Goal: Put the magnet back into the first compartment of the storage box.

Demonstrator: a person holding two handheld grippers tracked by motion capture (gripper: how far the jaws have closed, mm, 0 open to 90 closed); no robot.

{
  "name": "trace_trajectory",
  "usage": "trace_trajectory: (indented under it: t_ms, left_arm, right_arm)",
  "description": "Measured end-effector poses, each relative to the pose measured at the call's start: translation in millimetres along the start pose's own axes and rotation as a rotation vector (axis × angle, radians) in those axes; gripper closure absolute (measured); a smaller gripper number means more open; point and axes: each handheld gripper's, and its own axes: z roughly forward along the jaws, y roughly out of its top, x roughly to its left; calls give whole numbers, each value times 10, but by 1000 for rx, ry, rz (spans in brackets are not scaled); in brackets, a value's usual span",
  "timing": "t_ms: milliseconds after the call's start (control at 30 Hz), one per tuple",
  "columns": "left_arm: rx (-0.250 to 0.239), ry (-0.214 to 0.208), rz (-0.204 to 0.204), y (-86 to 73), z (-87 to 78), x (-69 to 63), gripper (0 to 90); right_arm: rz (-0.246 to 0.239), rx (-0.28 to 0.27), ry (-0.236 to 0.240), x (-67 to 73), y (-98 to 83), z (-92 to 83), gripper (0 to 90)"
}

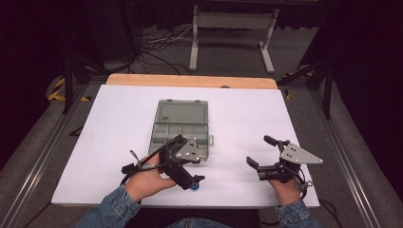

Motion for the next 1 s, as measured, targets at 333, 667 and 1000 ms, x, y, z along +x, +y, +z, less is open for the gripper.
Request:
trace_trajectory:
  t_ms: [333, 667, 1000]
  left_arm:
    - [108, -31, 21, 59, 64, -24, 88]
    - [228, -66, 45, 60, 199, -21, 91]
    - [291, -109, 46, 49, 265, -31, 111]
  right_arm:
    - [8, 9, 4, 4, -4, 10, 36]
    - [18, 18, 4, -5, -12, 10, 35]
    - [15, 17, 7, 2, -12, 21, 35]
